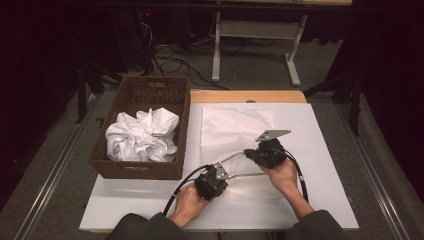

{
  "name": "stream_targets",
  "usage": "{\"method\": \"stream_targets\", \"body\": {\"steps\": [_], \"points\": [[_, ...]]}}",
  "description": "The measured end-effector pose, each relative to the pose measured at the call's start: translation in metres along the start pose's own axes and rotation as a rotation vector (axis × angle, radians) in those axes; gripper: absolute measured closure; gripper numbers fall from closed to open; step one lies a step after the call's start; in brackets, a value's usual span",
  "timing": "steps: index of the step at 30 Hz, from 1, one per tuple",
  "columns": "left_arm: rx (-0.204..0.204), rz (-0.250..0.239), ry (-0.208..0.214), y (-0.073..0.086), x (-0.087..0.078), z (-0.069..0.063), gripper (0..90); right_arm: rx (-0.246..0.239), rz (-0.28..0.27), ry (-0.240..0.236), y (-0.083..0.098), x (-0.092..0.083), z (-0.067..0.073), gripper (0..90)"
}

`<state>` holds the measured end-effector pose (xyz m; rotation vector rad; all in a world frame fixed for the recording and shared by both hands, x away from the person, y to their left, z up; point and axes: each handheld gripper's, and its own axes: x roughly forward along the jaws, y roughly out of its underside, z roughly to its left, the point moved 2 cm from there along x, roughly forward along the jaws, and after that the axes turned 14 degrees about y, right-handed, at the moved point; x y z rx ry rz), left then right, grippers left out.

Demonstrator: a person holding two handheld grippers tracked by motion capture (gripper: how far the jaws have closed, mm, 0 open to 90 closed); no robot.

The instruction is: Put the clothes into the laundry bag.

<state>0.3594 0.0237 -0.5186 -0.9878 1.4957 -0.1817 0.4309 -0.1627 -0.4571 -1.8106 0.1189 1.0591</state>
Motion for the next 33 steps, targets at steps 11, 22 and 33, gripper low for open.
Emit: {"method": "stream_targets", "body": {"steps": [11, 22, 33], "points": [[0.047, -0.097, 0.004, -0.031, -0.004, -0.009, 73.2, -0.011, 0.005, -0.015, -0.003, 0.005, -0.001, 90.0], [0.044, -0.019, 0.008, -0.026, 0.023, 0.005, 89.6, 0.005, -0.001, -0.027, -0.007, 0.001, -0.008, 90.0], [0.047, 0.000, -0.034, -0.023, 0.022, 0.005, 87.3, -0.047, 0.013, -0.016, -0.032, -0.014, -0.010, 90.0]]}}
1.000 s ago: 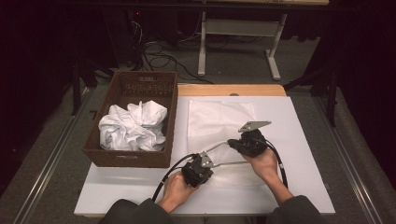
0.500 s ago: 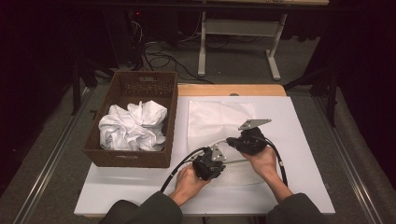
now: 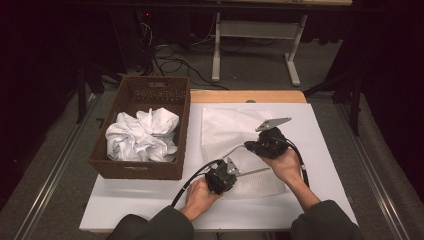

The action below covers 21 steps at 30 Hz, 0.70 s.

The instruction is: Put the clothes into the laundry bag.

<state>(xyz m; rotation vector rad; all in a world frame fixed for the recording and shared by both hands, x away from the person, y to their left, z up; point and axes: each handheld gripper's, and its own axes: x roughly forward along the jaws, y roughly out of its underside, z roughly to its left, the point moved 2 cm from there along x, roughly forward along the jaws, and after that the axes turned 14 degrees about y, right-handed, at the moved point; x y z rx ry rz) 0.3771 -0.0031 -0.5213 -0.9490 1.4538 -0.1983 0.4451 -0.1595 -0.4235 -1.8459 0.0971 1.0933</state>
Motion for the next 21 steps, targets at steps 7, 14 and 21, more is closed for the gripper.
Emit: {"method": "stream_targets", "body": {"steps": [7, 14, 21], "points": [[-0.010, 0.008, -0.001, 0.000, -0.001, 0.000, 85.4, -0.008, -0.002, 0.016, -0.017, -0.010, -0.003, 90.0], [-0.052, 0.010, 0.015, 0.002, -0.006, 0.003, 73.7, -0.013, 0.006, 0.010, -0.018, -0.017, -0.003, 90.0], [-0.090, 0.015, 0.024, 0.001, -0.028, 0.002, 53.6, -0.024, 0.013, 0.004, -0.017, -0.006, -0.002, 89.9]]}}
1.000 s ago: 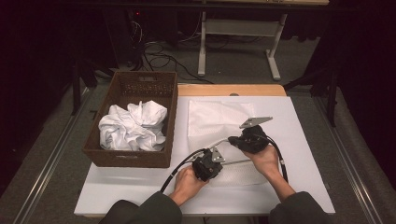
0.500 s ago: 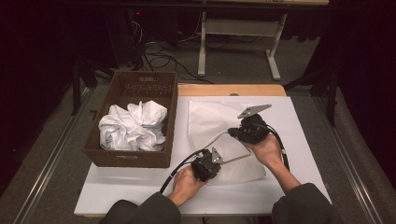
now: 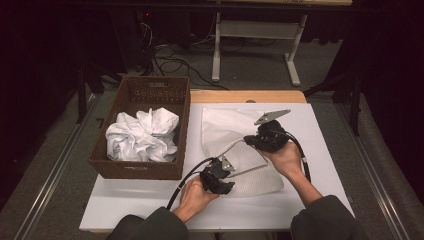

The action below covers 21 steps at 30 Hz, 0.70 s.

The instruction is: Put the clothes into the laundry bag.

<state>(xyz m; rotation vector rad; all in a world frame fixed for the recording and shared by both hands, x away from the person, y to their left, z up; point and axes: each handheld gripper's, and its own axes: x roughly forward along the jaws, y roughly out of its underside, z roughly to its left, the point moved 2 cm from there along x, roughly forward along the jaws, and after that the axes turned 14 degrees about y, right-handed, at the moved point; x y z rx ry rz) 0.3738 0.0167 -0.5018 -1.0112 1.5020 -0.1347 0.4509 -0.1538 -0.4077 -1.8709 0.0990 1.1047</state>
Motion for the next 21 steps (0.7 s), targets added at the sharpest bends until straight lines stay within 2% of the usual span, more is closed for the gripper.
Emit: {"method": "stream_targets", "body": {"steps": [3, 6, 9, 10, 13, 15, 17, 21], "points": [[-0.027, -0.020, 0.007, 0.002, -0.013, 0.001, 48.8, -0.012, 0.011, -0.002, 0.001, 0.003, 0.002, 89.9], [-0.028, -0.018, -0.004, 0.000, -0.028, 0.000, 44.5, -0.020, 0.013, 0.002, 0.001, 0.003, 0.003, 89.9], [-0.048, -0.021, 0.017, -0.003, -0.040, 0.001, 40.3, -0.027, 0.011, 0.005, 0.002, 0.004, 0.001, 89.9], [-0.053, -0.026, 0.025, -0.003, -0.041, 0.002, 39.6, -0.017, 0.010, 0.003, 0.002, 0.005, 0.002, 89.9], [-0.058, 0.008, 0.033, -0.003, -0.036, 0.002, 38.6, -0.027, 0.014, 0.002, 0.001, 0.004, 0.003, 90.0], [-0.070, 0.023, 0.058, -0.007, -0.033, 0.002, 38.2, -0.033, 0.013, -0.010, 0.000, 0.002, 0.003, 90.0], [-0.056, 0.045, 0.047, -0.013, -0.034, 0.002, 37.5, -0.048, 0.017, -0.018, 0.000, 0.002, 0.000, 90.0], [-0.041, 0.053, 0.013, -0.023, -0.048, 0.002, 36.4, -0.034, 0.015, -0.022, 0.002, 0.005, -0.005, 90.0]]}}
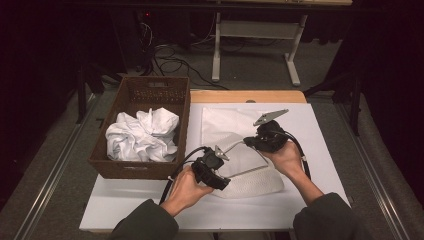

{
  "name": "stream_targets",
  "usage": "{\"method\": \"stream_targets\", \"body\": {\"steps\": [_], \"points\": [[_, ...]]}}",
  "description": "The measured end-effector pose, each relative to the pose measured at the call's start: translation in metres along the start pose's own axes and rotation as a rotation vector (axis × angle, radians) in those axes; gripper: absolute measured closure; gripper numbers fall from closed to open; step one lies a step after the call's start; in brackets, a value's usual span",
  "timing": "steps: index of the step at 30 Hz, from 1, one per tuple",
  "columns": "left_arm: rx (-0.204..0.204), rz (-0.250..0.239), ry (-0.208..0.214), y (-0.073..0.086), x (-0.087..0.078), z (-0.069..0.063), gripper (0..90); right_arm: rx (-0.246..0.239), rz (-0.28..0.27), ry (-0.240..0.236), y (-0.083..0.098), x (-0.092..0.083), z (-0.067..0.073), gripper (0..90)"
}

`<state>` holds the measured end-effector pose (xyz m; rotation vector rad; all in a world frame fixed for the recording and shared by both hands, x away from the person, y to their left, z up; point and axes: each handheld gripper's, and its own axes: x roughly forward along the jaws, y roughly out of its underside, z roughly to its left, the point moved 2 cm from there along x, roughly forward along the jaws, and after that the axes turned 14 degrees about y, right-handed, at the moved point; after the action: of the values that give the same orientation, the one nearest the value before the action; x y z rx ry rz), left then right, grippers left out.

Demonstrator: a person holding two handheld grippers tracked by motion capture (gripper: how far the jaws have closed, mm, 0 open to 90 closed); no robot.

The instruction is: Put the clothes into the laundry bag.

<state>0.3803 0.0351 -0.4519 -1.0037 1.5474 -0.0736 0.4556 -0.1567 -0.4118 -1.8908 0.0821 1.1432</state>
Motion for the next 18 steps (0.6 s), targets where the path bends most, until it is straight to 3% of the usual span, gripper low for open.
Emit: {"method": "stream_targets", "body": {"steps": [8, 10, 18], "points": [[-0.070, -0.031, -0.023, 0.001, -0.017, 0.012, 32.0, 0.003, -0.014, -0.031, 0.001, 0.000, -0.007, 90.0], [-0.082, -0.052, -0.029, 0.003, -0.024, 0.014, 31.4, 0.018, -0.019, -0.039, 0.001, 0.001, -0.008, 90.0], [-0.123, -0.084, -0.056, 0.012, -0.051, 0.025, 30.4, -0.001, -0.022, -0.046, 0.002, 0.005, -0.006, 90.0]]}}
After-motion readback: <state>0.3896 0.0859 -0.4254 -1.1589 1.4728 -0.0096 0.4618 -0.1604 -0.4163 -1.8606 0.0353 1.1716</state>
